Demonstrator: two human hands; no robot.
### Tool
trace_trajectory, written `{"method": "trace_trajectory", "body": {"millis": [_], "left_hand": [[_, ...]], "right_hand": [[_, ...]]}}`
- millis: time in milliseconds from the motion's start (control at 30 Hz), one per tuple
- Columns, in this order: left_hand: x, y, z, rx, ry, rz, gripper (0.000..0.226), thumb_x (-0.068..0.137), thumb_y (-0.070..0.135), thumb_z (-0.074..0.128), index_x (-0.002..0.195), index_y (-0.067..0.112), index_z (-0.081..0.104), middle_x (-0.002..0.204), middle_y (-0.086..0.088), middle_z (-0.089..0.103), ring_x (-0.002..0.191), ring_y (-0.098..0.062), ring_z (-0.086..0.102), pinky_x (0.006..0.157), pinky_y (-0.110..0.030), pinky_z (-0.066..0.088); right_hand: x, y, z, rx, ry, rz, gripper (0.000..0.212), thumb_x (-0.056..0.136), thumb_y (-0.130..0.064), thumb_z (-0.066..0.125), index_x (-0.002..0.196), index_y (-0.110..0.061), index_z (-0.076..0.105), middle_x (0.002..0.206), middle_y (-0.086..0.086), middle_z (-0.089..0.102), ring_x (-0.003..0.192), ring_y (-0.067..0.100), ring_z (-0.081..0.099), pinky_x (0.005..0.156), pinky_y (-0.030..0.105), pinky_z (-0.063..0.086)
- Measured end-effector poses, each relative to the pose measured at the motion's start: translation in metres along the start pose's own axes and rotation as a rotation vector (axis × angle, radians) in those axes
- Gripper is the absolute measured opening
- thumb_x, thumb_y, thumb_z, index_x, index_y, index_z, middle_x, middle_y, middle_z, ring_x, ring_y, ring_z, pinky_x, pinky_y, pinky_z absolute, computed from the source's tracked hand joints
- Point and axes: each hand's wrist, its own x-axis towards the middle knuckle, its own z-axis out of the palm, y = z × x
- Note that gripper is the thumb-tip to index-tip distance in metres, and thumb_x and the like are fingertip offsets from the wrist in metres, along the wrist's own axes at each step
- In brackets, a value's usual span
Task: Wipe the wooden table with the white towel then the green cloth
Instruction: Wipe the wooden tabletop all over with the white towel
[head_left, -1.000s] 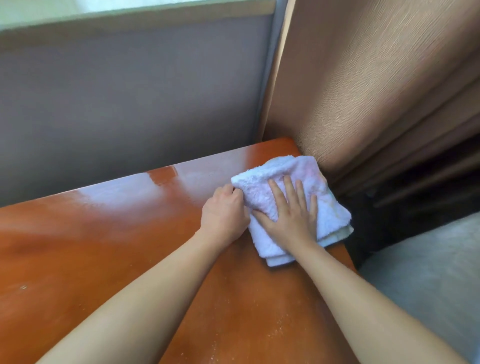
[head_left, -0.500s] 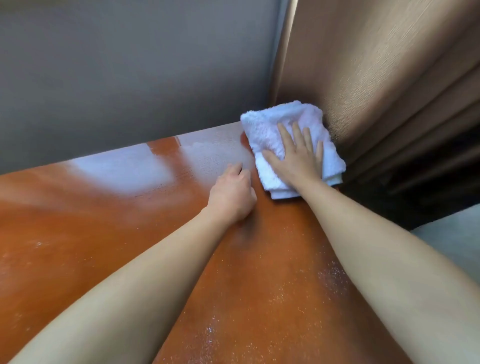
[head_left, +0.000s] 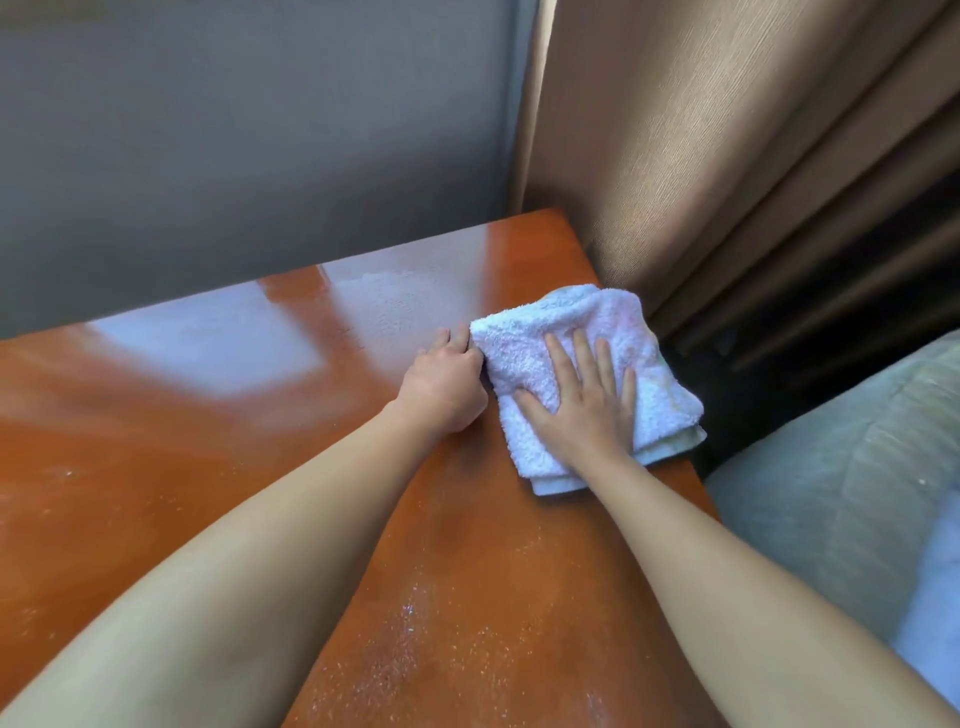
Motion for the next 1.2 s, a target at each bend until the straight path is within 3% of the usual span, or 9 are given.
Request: {"method": "trace_trajectory", "body": {"millis": [300, 400, 533, 700, 833, 933, 1000, 1100, 1200], "left_hand": [[0.006, 0.028, -0.008, 0.019, -0.089, -0.167, 0.06, 0.088, 0.018, 0.034, 0.145, 0.003, 0.025, 0.151, -0.013, 0.023, 0.131, -0.038, 0.025, 0.101, -0.052, 0.036], [0.006, 0.043, -0.02, -0.057, -0.042, -0.235, 0.046, 0.091, 0.022, 0.037, 0.135, 0.006, 0.042, 0.133, -0.016, 0.042, 0.119, -0.039, 0.039, 0.092, -0.045, 0.039], [0.003, 0.059, -0.023, -0.123, 0.085, -0.33, 0.028, 0.085, 0.021, 0.043, 0.103, 0.016, 0.063, 0.104, -0.011, 0.062, 0.078, -0.03, 0.046, 0.068, -0.033, 0.036], [-0.022, 0.077, -0.008, -0.112, 0.23, -0.307, 0.014, 0.081, 0.019, 0.046, 0.077, 0.011, 0.057, 0.084, -0.006, 0.058, 0.069, -0.029, 0.046, 0.061, -0.031, 0.033], [-0.047, 0.094, 0.011, -0.108, 0.361, -0.216, 0.009, 0.076, 0.016, 0.05, 0.082, 0.012, 0.044, 0.086, -0.009, 0.049, 0.077, -0.034, 0.05, 0.056, -0.034, 0.037], [-0.062, 0.097, 0.027, -0.005, 0.454, 0.023, 0.043, 0.065, 0.01, 0.057, 0.108, 0.016, 0.052, 0.12, -0.013, 0.051, 0.104, -0.036, 0.051, 0.073, -0.037, 0.048], [-0.076, 0.102, 0.038, -0.003, 0.309, 0.09, 0.035, 0.072, 0.014, 0.056, 0.107, 0.018, 0.06, 0.124, -0.007, 0.053, 0.112, -0.032, 0.051, 0.072, -0.033, 0.046], [-0.103, 0.111, 0.059, -0.086, 0.175, 0.053, 0.021, 0.078, 0.025, 0.047, 0.096, 0.019, 0.059, 0.094, -0.001, 0.05, 0.091, -0.028, 0.054, 0.058, -0.029, 0.038], [-0.127, 0.123, 0.071, -0.125, 0.142, 0.042, 0.049, 0.082, 0.037, 0.028, 0.113, 0.016, 0.059, 0.119, -0.009, 0.053, 0.106, -0.03, 0.049, 0.081, -0.037, 0.043]], "right_hand": [[0.084, -0.004, -0.015, 0.004, -0.015, -0.116, 0.077, 0.085, -0.079, 0.02, 0.152, -0.043, 0.005, 0.164, -0.01, 0.0, 0.149, 0.016, -0.009, 0.118, 0.051, -0.005], [0.093, -0.004, -0.016, 0.023, -0.034, -0.144, 0.075, 0.087, -0.078, 0.023, 0.152, -0.044, 0.008, 0.163, -0.011, 0.001, 0.149, 0.016, -0.009, 0.118, 0.05, -0.006], [0.069, 0.016, -0.026, 0.074, -0.05, -0.205, 0.071, 0.088, -0.075, 0.027, 0.151, -0.045, 0.01, 0.163, -0.013, 0.002, 0.149, 0.013, -0.008, 0.119, 0.048, -0.006], [0.019, 0.037, -0.021, 0.062, -0.072, -0.225, 0.073, 0.086, -0.075, 0.022, 0.151, -0.046, 0.008, 0.163, -0.012, 0.003, 0.149, 0.012, -0.008, 0.119, 0.047, -0.007], [-0.032, 0.056, -0.016, 0.042, -0.053, -0.211, 0.081, 0.079, -0.078, 0.008, 0.152, -0.044, 0.007, 0.163, -0.01, 0.005, 0.149, 0.014, -0.005, 0.119, 0.048, -0.004], [-0.069, 0.069, -0.01, -0.015, -0.063, -0.197, 0.082, 0.079, -0.079, 0.003, 0.152, -0.043, 0.003, 0.164, -0.008, 0.002, 0.149, 0.016, -0.007, 0.119, 0.049, -0.004], [-0.092, 0.077, -0.007, -0.017, -0.077, -0.185, 0.081, 0.079, -0.078, 0.004, 0.152, -0.043, 0.001, 0.163, -0.009, 0.0, 0.149, 0.015, -0.009, 0.119, 0.048, -0.006], [-0.127, 0.086, -0.004, 0.012, -0.075, -0.167, 0.079, 0.08, -0.077, 0.011, 0.152, -0.045, 0.001, 0.163, -0.011, 0.0, 0.149, 0.013, -0.009, 0.118, 0.045, -0.007], [-0.15, 0.092, 0.001, 0.016, -0.079, -0.161, 0.079, 0.08, -0.077, 0.014, 0.151, -0.045, 0.001, 0.163, -0.011, 0.001, 0.149, 0.013, -0.008, 0.118, 0.045, -0.008]]}}
